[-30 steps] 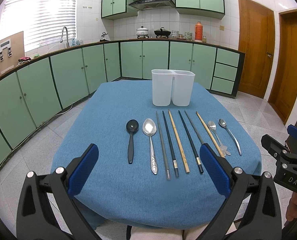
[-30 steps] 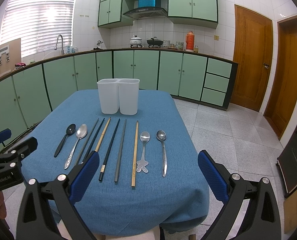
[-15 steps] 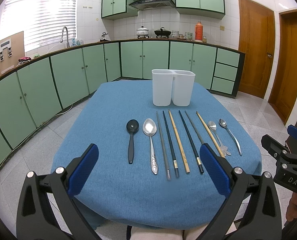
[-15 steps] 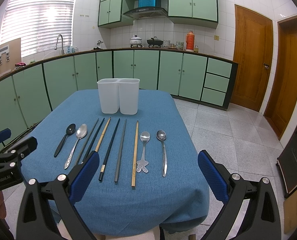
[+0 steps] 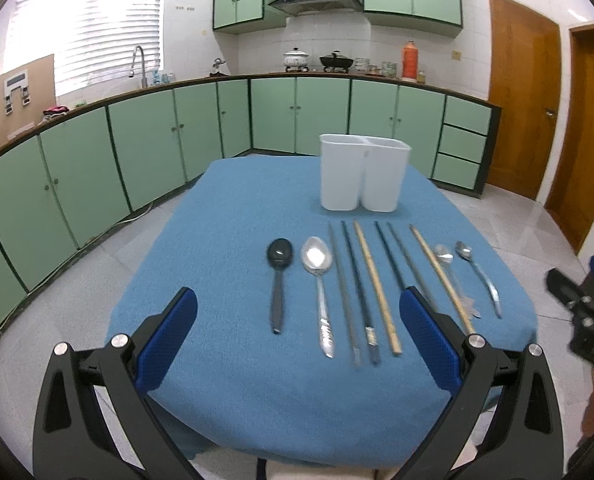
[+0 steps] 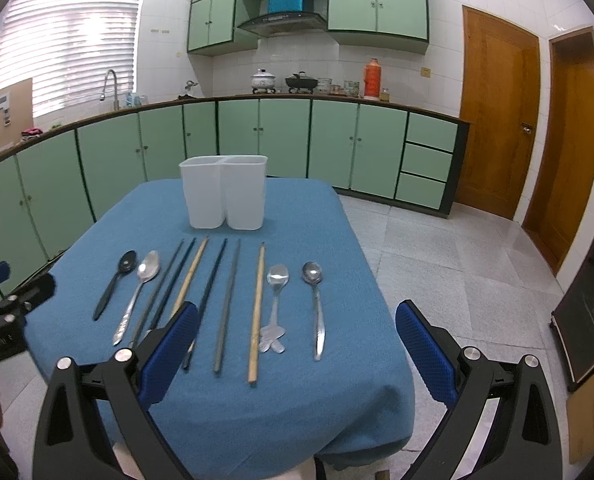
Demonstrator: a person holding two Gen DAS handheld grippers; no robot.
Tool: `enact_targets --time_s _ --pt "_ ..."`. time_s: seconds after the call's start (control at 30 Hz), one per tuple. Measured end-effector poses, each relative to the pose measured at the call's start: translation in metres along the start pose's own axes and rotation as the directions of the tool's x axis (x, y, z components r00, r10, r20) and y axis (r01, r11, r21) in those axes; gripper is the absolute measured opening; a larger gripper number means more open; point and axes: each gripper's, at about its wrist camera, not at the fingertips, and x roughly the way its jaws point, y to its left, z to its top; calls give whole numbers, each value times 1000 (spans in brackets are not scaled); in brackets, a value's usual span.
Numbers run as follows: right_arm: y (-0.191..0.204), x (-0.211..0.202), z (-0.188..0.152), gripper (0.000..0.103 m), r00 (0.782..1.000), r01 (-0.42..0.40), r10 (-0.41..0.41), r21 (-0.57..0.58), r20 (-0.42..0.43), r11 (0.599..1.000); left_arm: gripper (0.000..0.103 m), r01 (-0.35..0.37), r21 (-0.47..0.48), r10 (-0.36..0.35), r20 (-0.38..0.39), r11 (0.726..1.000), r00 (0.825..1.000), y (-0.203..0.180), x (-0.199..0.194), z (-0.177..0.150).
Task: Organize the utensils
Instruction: 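Reach the left tool to the black plastic spoon and close on it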
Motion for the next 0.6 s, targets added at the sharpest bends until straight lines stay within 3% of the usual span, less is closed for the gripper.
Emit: enact_targets --time_s 0.3,0.47,0.6 --pt "-13 57 17 96 999 49 -49 -5 -23 999 98 -87 -8 86 -79 996 993 27 66 20" --pt "-18 91 25 95 996 66 -66 3 -54 998 98 -99 16 101 -138 995 985 32 112 33" --pt "-17 115 28 88 994 72 -72 -4 -87 997 98 -87 12 87 -213 996 973 37 153 40"
